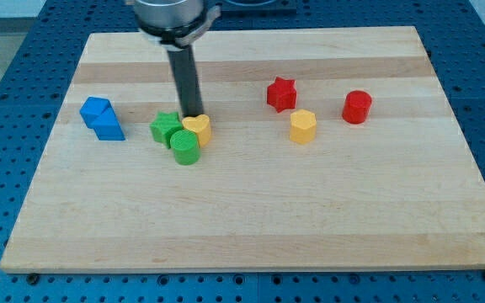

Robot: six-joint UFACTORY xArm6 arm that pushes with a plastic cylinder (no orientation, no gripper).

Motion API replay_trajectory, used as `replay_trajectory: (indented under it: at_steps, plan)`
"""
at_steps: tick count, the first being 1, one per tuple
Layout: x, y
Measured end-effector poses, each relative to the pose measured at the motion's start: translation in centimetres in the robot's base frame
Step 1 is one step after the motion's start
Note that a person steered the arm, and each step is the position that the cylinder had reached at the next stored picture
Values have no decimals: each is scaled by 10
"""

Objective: Keep arm in between the yellow heart and yellow hexagon

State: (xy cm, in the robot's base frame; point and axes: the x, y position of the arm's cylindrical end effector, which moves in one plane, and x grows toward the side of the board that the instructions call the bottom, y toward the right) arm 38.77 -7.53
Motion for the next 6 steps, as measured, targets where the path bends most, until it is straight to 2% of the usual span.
replay_trajectory:
  at_steps: [1, 2, 3, 6]
  plan:
    - [-2, 72]
    - [18, 88]
    - [58, 84]
    - [60, 33]
